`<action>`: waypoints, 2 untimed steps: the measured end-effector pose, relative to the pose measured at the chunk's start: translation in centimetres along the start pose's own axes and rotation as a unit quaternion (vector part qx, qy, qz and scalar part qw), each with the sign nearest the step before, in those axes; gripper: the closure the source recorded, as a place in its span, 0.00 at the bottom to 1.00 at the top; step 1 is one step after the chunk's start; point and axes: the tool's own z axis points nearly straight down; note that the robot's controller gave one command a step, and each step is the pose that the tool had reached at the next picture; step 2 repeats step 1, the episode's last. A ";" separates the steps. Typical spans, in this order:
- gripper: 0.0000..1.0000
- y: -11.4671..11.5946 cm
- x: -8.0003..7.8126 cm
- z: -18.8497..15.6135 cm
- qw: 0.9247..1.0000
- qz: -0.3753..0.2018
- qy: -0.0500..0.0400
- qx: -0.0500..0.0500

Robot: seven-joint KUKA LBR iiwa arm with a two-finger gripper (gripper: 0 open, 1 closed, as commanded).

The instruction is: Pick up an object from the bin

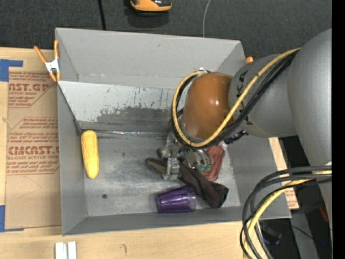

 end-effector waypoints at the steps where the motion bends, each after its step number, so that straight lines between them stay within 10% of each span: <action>1: 1.00 -0.6 0.7 -14.9 1.000 0.027 -0.002 0.000; 2: 1.00 -0.6 0.7 -14.9 1.000 0.027 -0.002 0.000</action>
Offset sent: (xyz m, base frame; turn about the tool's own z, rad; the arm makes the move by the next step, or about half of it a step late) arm 0.0000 0.0000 0.0000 0.0000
